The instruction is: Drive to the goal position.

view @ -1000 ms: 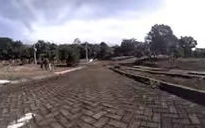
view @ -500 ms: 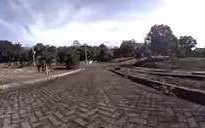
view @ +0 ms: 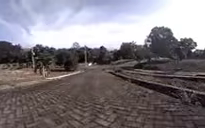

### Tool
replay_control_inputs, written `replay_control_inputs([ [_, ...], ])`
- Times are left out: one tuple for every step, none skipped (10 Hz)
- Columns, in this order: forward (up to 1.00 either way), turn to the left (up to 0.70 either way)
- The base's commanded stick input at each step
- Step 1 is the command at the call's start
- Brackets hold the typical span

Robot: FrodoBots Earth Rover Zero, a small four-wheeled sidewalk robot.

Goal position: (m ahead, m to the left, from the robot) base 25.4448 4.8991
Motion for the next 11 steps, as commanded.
replay_control_inputs([
  [1.00,0.00],
  [1.00,0.00],
  [1.00,0.00],
  [1.00,0.00],
  [1.00,0.00],
  [1.00,0.00],
  [1.00,0.00],
  [1.00,0.00],
  [1.00,0.00],
  [1.00,0.00],
  [1.00,0.00],
])
